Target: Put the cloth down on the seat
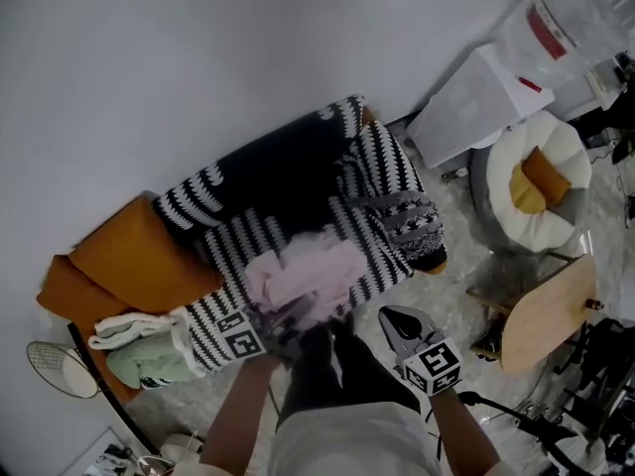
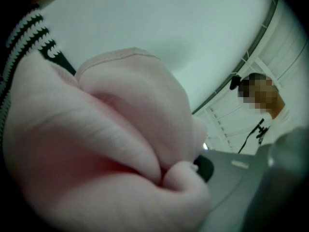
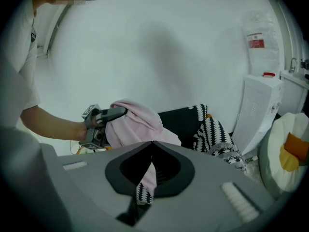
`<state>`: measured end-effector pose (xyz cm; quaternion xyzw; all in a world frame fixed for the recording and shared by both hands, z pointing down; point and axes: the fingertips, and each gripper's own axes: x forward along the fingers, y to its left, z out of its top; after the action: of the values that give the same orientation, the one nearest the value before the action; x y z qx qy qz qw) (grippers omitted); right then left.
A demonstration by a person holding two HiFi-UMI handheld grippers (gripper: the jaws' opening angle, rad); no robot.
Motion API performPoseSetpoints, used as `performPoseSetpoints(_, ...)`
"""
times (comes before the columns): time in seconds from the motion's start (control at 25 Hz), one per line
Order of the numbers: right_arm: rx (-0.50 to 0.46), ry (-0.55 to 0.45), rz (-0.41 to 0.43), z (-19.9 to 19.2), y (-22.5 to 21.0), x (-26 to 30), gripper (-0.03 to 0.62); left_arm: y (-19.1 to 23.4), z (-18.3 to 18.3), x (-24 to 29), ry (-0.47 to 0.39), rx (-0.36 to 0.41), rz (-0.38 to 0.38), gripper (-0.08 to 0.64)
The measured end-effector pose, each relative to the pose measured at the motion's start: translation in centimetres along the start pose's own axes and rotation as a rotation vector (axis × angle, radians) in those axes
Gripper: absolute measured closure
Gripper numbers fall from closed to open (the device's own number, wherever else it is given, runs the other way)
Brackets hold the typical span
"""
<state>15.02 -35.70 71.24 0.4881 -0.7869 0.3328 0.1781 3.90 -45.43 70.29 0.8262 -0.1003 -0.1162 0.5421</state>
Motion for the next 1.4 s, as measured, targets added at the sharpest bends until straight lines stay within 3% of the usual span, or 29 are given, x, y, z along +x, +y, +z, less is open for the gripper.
performPoseSetpoints(0.44, 0.037, 0.066, -0.018, -2.1, -2.3, 6.6, 0.589, 12.9, -1.4, 0.7, 0.043, -0.117, 0.118, 0.4)
performPoseSetpoints(0.76, 0.07, 0.116, -0.009, -4.3, -3.3, 10.0, 0.589, 20.1, -3.3, 1.0, 0.096, -0.158, 0.254, 0.128)
performPoseSetpoints(0.96, 0.084, 0.137, -0.003, -5.3, -3.3, 11.5, 0.588, 23.7, -3.9, -0.9, 0.09, -0.173, 0.397, 0.03)
performPoseSetpoints(1.12, 0.084, 0.14, 0.002, -5.4, -2.3, 12.6, 0.588, 25.9, -4.7, -4.6, 0.074, -0.218, 0.532, -0.011)
performPoseSetpoints(1.4, 0.057, 0.125, 0.01, -3.5, -0.5, 12.4, 0.589, 24.5, -5.8, -9.2, 0.083, -0.252, 0.62, -0.017)
